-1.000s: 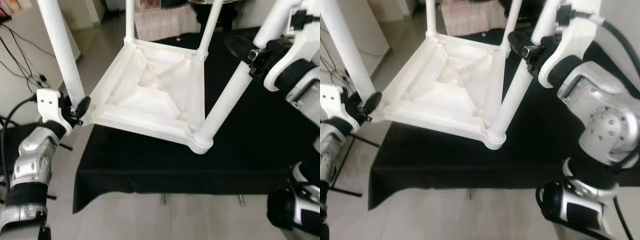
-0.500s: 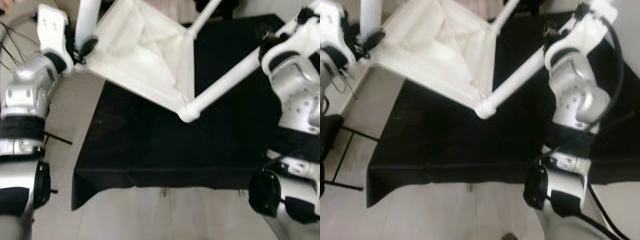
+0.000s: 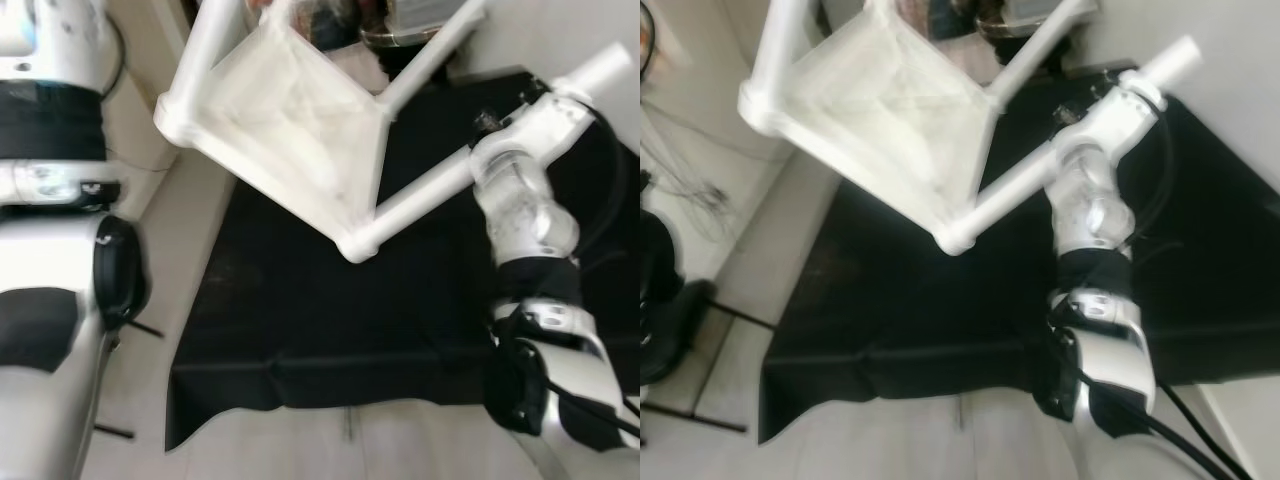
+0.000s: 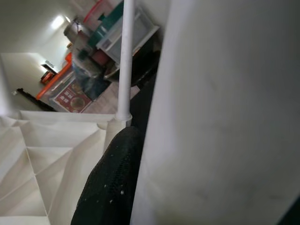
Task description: Building children table
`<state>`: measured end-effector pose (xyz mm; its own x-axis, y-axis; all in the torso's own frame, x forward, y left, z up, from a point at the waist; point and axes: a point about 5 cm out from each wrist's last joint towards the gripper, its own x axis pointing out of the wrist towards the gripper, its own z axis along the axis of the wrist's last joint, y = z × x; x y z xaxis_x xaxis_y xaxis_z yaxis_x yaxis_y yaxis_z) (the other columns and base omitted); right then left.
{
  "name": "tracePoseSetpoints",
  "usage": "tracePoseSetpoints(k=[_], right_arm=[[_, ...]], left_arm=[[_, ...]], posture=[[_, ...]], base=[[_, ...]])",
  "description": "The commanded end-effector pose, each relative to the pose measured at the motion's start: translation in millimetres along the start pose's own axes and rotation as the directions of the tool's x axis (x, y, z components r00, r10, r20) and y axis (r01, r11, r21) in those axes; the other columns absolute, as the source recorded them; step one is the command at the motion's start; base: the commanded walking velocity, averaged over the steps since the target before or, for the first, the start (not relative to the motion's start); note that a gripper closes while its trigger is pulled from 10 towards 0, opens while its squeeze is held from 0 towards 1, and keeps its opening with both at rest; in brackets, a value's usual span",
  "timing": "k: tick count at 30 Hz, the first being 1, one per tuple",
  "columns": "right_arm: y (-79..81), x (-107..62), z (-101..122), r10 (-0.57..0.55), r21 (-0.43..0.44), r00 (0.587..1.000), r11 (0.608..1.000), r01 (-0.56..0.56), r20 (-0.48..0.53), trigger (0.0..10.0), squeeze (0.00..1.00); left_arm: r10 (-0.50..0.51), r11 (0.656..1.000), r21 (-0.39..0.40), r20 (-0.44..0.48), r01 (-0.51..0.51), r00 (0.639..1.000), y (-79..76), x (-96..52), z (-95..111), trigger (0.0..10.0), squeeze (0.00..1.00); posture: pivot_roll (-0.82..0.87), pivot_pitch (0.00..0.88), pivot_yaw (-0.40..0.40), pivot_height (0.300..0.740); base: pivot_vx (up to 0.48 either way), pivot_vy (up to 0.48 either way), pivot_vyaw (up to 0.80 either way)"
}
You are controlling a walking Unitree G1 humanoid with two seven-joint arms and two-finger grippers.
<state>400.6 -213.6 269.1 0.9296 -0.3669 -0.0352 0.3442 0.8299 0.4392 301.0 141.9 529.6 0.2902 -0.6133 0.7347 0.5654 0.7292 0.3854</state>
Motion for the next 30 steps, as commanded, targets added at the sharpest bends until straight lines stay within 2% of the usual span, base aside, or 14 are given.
tracePoseSetpoints(k=[1, 8, 9, 10, 16, 18, 20, 21, 25, 26, 30], right_arm=[[-80.6, -21.4, -128.5, -0.375, -0.371, 0.836, 0.901, 0.226, -0.400, 10.0, 0.00], [-95.0, -25.0, -140.5, -0.436, -0.400, 0.804, 0.875, 0.273, -0.405, 10.0, 0.00], [-102.8, -27.1, -145.2, -0.461, -0.420, 0.788, 0.861, 0.286, -0.408, 10.0, 0.00], [-109.1, -30.1, -150.8, -0.477, -0.444, 0.776, 0.849, 0.285, -0.413, 10.0, 0.00], [-116.5, -37.4, -164.1, -0.485, -0.495, 0.762, 0.832, 0.252, -0.428, 10.0, 0.00], [-125.6, -45.6, -175.7, -0.502, -0.542, 0.742, 0.810, 0.223, -0.445, 10.0, 0.00], [-125.6, -45.6, -175.7, -0.502, -0.542, 0.742, 0.810, 0.223, -0.445, 10.0, 0.00], [-136.2, -50.3, -180.1, -0.524, -0.578, 0.724, 0.788, 0.211, -0.449, 10.0, 0.00], [-139.0, -50.8, -180.1, -0.528, -0.586, 0.722, 0.783, 0.209, -0.448, 10.0, 0.00], [-142.1, -50.2, -178.1, -0.536, -0.602, 0.724, 0.770, 0.209, -0.435, 10.0, 0.00], [-146.0, -45.1, -169.9, -0.527, -0.608, 0.745, 0.766, 0.209, -0.408, 10.0, 0.00]], left_arm=[[0.067, 0.996, -0.060, -0.093, -0.072, 0.993, 13.4, -18.1, -25.5, 10.0, 1.00], [0.053, 0.994, -0.085, -0.104, -0.062, 0.993, 10.2, -20.0, -26.2, 10.0, 1.00], [0.047, 0.994, -0.097, -0.102, -0.057, 0.994, 8.5, -22.2, -24.6, 10.0, 0.35], [0.034, 0.992, -0.117, -0.105, -0.046, 0.994, 5.5, -25.5, -24.7, 10.0, 0.00], [0.018, 0.988, -0.148, -0.120, -0.036, 0.993, -2.3, -34.7, -27.8, 10.0, 0.00], [0.013, 0.984, -0.172, -0.148, -0.039, 0.989, -11.8, -47.3, -35.7, 10.0, 0.00], [0.013, 0.984, -0.172, -0.148, -0.039, 0.989, -11.8, -47.3, -35.7, 10.0, 0.00], [0.033, 0.977, -0.203, -0.178, -0.070, 0.984, -18.6, -60.2, -41.8, 10.0, 0.00], [0.040, 0.974, -0.212, -0.185, -0.080, 0.982, -20.2, -63.9, -43.0, 10.0, 0.00], [0.048, 0.972, -0.216, -0.195, -0.090, 0.980, -21.8, -67.3, -44.1, 10.0, 0.00], [0.061, 0.968, -0.226, -0.212, -0.110, 0.975, -27.1, -75.0, -45.7, 10.0, 0.00]], posture=[[-0.05, 0.208, 0.220, 0.740], [-0.05, 0.218, 0.219, 0.740], [-0.04, 0.222, 0.219, 0.740], [-0.04, 0.224, 0.216, 0.740], [-0.03, 0.233, 0.214, 0.740], [-0.01, 0.242, 0.204, 0.740], [-0.01, 0.242, 0.204, 0.740], [0.00, 0.266, 0.193, 0.740], [0.00, 0.266, 0.193, 0.740], [0.01, 0.277, 0.188, 0.740], [0.03, 0.296, 0.176, 0.740]], base=[[0.000, 0.000, 0.00], [0.000, 0.000, 0.00], [0.000, 0.000, 0.00], [0.000, 0.000, 0.00], [0.000, 0.000, 0.00], [0.000, 0.000, 0.00], [0.000, 0.000, 0.00], [0.000, 0.000, 0.00], [0.000, 0.000, 0.00], [0.000, 0.000, 0.00], [0.000, 0.000, 0.00]])
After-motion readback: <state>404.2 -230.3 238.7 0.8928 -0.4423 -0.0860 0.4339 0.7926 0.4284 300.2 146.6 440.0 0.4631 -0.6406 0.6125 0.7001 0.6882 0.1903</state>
